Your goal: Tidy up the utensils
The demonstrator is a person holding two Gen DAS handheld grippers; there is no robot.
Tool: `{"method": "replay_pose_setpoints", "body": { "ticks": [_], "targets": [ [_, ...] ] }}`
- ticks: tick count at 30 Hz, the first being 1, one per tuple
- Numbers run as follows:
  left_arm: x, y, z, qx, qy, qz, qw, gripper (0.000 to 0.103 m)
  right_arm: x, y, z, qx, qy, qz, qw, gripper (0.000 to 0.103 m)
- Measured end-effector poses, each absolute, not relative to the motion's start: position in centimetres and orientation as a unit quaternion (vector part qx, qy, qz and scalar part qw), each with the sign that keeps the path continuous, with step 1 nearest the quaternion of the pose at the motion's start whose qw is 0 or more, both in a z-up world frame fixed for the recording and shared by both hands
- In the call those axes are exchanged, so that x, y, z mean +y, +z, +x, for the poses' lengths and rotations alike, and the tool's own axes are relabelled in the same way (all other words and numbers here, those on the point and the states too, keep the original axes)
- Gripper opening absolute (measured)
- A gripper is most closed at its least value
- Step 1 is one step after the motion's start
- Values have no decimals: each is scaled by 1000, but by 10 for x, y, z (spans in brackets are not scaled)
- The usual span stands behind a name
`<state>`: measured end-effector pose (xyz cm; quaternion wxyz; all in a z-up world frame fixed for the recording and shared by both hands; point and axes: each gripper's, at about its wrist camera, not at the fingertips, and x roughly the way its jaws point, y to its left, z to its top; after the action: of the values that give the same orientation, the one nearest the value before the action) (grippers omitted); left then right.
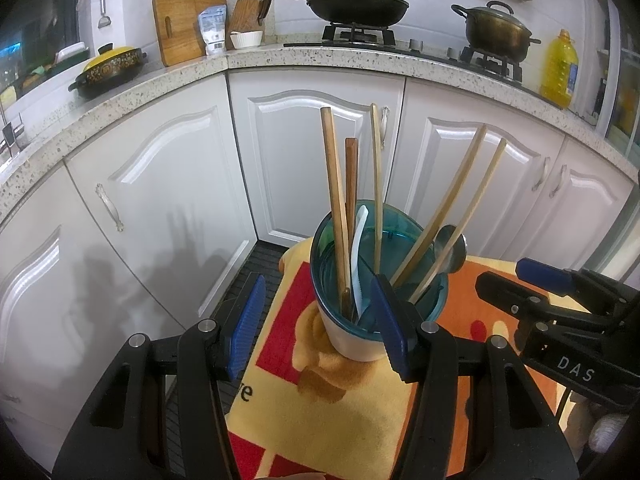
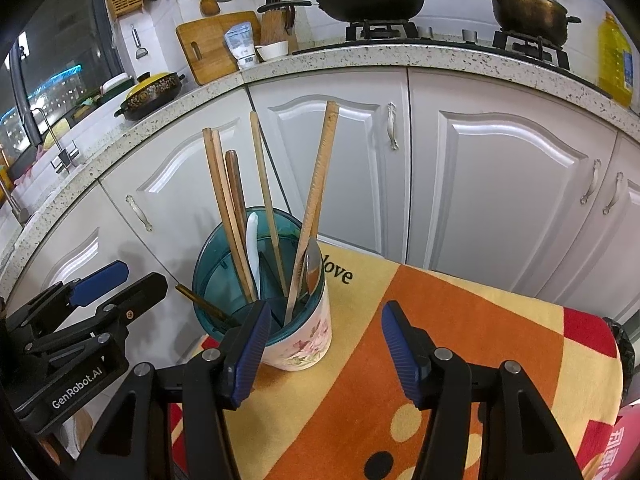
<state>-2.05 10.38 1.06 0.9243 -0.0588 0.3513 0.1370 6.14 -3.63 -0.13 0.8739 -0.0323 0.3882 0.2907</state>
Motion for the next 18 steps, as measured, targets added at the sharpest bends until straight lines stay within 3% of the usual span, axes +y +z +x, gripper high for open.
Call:
{"method": "replay_pose_setpoints", "body": {
  "ticks": [18],
  "targets": [
    [106,8,-19,352,136,-56,924,54,-35,-4,61,392,291,-35,872,57]
  ]
}}
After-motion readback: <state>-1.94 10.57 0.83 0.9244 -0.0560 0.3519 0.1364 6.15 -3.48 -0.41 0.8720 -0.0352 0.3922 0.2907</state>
